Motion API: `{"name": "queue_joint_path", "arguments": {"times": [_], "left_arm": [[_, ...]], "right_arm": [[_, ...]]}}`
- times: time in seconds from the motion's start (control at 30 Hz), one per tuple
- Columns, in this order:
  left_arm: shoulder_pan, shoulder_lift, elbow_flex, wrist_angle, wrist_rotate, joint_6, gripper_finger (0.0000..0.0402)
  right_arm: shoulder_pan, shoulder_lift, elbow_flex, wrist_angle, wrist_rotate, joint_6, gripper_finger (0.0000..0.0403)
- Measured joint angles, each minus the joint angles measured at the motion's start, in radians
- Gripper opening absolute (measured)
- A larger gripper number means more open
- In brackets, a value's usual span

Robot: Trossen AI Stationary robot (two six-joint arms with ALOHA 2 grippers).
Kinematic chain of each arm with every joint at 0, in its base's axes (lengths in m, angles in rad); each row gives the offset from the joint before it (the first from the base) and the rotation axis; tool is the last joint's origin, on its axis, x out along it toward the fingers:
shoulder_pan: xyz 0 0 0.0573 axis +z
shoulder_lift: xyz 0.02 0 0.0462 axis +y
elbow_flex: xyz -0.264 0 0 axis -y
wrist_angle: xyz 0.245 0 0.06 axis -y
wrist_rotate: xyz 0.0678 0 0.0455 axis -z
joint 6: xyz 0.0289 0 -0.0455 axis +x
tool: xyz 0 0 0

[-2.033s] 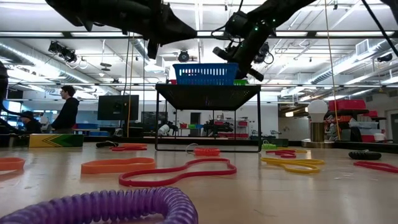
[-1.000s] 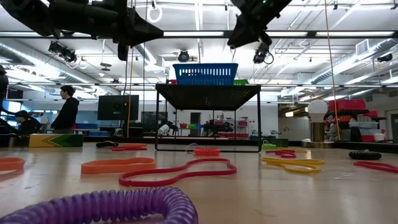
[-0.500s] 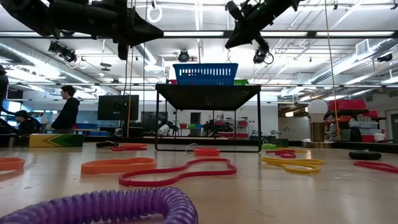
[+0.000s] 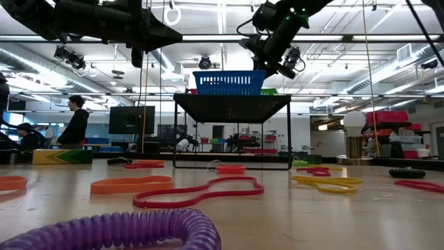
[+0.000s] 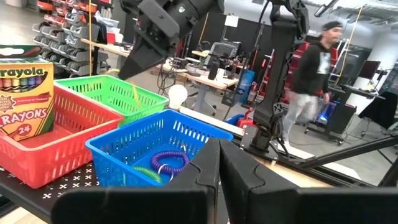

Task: Pick & Place Office Desk Supplies
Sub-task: Put the yellow rubber band into the green bin on the shelf

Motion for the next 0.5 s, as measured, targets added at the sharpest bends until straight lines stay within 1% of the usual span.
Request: {"name": "queue_joint_path", "arguments": {"times": [0.13,0.2,0.23,0.33,0.5], "left_arm": [[0.0,0.0,0.0,-0.002,0.0,-0.007,0.0014],[0.0,0.0,0.0,-0.004,0.0,-0.007,0.0014],[0.0,0.0,0.0,-0.006,0.0,-0.007,0.0014],[0.0,0.001,0.0,-0.01,0.0,-0.006,0.0014],[0.0,0.001,0.0,-0.009,0.0,-0.006,0.0014]], "right_arm": [[0.001,0.015,0.024,0.006,0.008,-0.062,0.0104],[0.006,0.015,0.024,0.011,0.021,-0.126,0.0133],[0.011,0.015,0.024,0.014,0.046,-0.17,0.0147],[0.043,0.015,0.024,0.012,0.163,-0.359,0.0183],[0.117,0.015,0.017,0.037,0.352,-0.662,0.0225]]}}
